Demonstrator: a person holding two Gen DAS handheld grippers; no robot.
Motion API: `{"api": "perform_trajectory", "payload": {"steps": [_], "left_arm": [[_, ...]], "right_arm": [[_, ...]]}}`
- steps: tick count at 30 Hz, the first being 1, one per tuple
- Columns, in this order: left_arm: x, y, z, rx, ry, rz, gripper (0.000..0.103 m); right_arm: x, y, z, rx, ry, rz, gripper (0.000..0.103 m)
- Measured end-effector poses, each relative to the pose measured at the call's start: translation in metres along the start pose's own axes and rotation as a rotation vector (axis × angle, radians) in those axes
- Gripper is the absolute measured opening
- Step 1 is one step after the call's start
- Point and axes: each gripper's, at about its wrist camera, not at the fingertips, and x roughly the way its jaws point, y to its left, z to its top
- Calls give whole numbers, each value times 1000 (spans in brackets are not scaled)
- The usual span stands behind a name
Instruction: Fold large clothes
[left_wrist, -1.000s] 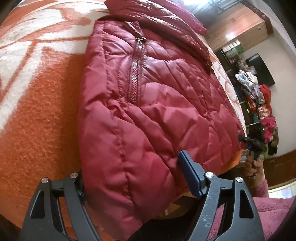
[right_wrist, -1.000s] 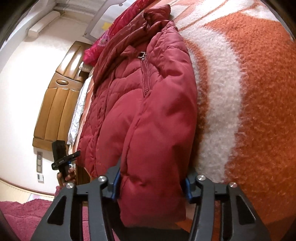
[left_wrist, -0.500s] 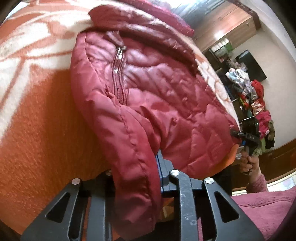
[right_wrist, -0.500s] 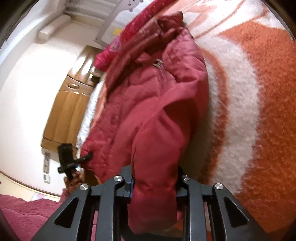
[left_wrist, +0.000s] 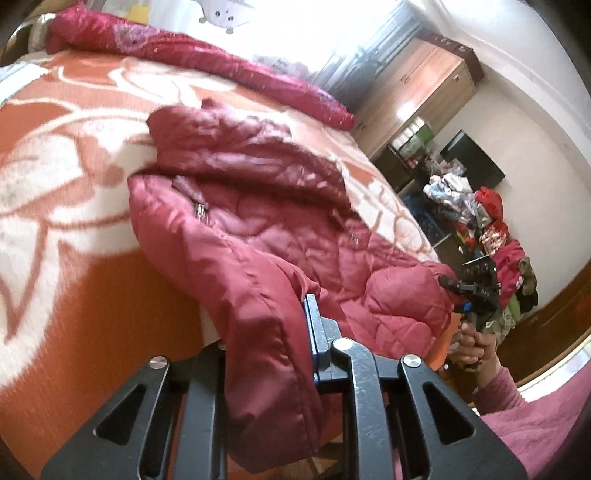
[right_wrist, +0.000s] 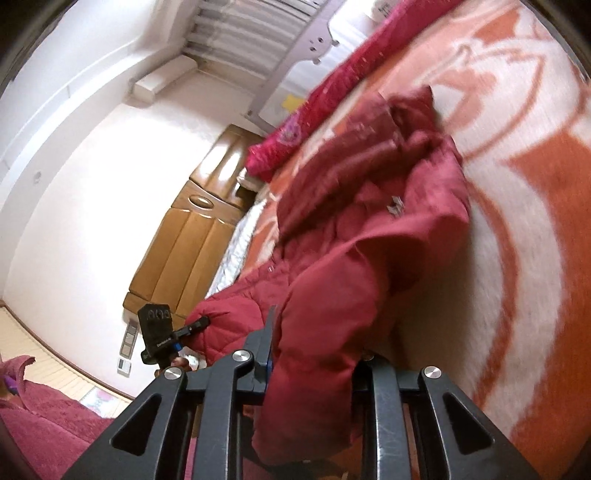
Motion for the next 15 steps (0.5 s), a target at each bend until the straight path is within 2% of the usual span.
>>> {"api": "perform_trajectory", "payload": {"steps": [7,15], "left_arm": [[-6,4,43,-15,-110,-8,16],[9,1,102,9,-167,11,16]], "right_arm": [[1,20,46,-51,-103,35,21],[17,30,109,-82,-164,19,20]]}}
